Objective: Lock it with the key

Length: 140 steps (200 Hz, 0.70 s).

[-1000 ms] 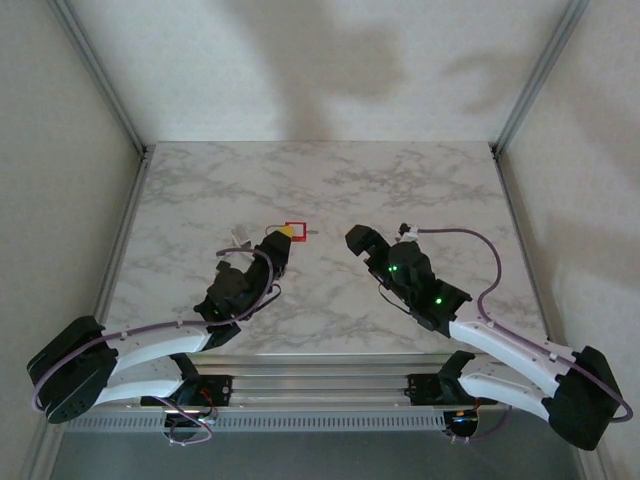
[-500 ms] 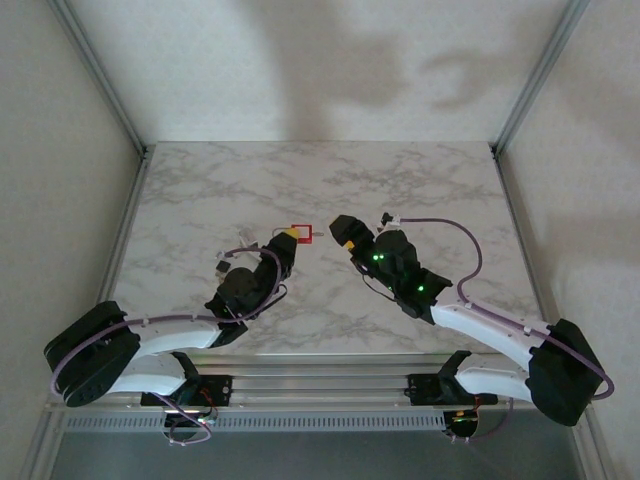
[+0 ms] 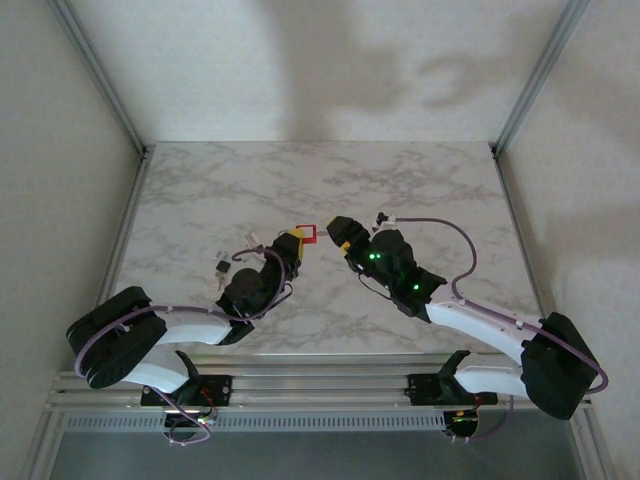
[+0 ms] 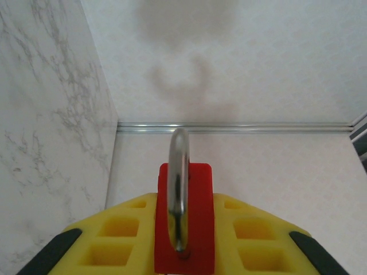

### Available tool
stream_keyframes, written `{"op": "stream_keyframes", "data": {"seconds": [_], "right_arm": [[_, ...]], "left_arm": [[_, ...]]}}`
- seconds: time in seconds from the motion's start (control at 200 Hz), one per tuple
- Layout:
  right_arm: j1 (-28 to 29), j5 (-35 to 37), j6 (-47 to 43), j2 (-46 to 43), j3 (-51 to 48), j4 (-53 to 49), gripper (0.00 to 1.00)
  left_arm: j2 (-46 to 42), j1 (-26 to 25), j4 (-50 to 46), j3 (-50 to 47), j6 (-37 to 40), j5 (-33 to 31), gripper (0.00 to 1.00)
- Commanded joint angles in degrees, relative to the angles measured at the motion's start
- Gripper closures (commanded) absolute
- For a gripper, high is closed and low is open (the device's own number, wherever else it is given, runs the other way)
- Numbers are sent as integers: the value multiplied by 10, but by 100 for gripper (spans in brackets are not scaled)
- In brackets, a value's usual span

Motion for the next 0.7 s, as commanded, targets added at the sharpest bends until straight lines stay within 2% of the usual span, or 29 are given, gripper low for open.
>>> {"op": "stream_keyframes", "data": {"seconds": [0.0, 0.08, 0.355, 0.476, 0.696], "right_arm": [[5, 8, 5, -1, 5, 29, 26], [5, 9, 6, -1, 2, 36, 32], [5, -3, 9, 10, 6, 40, 38], [5, -15, 14, 19, 6, 53, 42], [5, -27, 28, 19, 6, 41, 42]], "left_arm": [[4, -2, 31, 7, -30, 3, 100], [1, -1, 2, 13, -45, 3, 100], [-15, -1, -79, 31, -55, -5, 100], [-7, -1, -81, 35, -60, 1, 100], [3, 1, -70, 36, -68, 9, 100]]}}
